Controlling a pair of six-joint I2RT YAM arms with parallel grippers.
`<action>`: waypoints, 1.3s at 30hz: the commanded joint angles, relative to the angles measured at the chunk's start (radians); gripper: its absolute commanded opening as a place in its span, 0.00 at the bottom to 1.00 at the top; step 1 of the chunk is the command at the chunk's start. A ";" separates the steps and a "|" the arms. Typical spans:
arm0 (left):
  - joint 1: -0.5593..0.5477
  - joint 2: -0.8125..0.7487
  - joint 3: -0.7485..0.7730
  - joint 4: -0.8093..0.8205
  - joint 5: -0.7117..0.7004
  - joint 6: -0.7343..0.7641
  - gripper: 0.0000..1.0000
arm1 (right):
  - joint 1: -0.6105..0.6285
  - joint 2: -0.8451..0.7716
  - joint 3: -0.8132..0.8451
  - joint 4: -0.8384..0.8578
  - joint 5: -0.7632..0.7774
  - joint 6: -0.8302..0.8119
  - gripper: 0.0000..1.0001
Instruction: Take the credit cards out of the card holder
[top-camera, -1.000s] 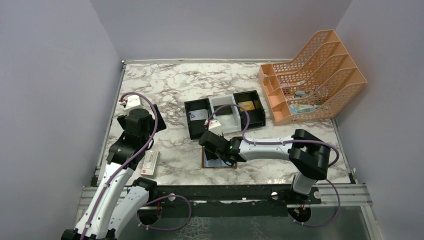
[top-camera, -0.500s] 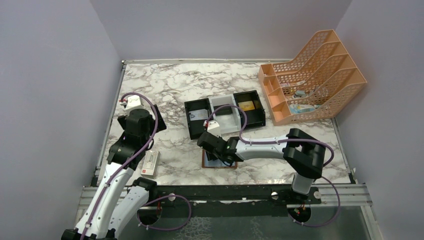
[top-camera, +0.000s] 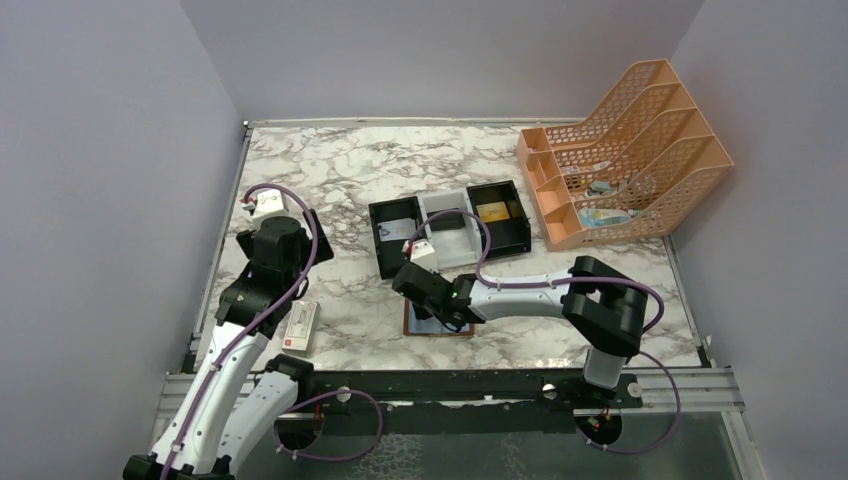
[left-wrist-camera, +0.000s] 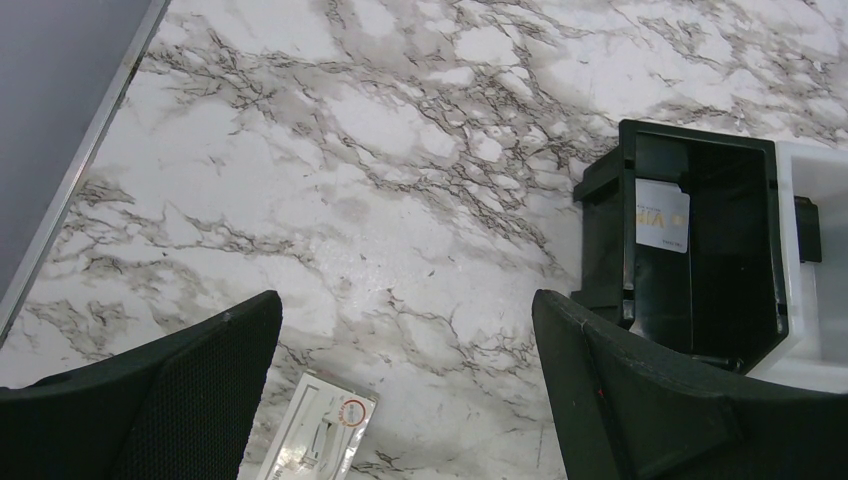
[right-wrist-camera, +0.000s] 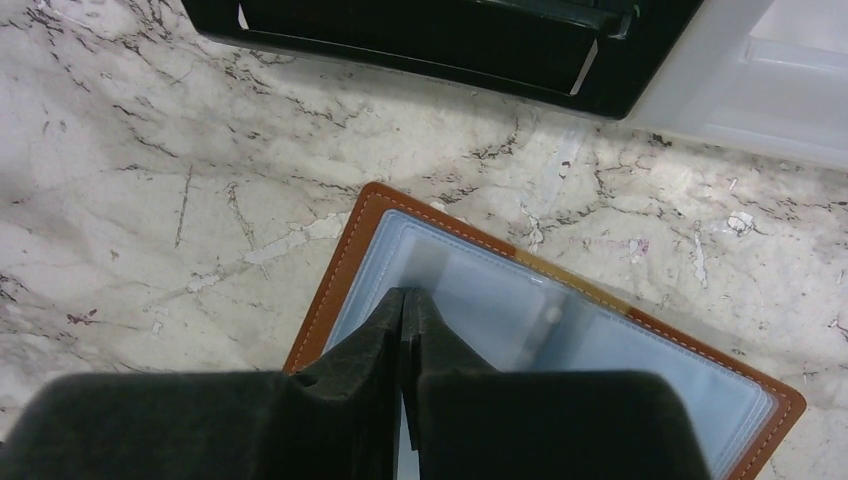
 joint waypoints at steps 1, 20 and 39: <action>0.007 0.002 -0.011 0.007 0.018 0.012 0.99 | 0.005 0.032 -0.003 -0.036 -0.059 -0.047 0.03; 0.006 0.011 -0.010 0.009 0.040 0.018 0.99 | 0.005 -0.022 0.071 -0.165 -0.024 -0.019 0.51; 0.007 0.028 -0.011 0.014 0.044 0.021 0.99 | 0.003 0.027 0.014 -0.128 -0.041 -0.032 0.17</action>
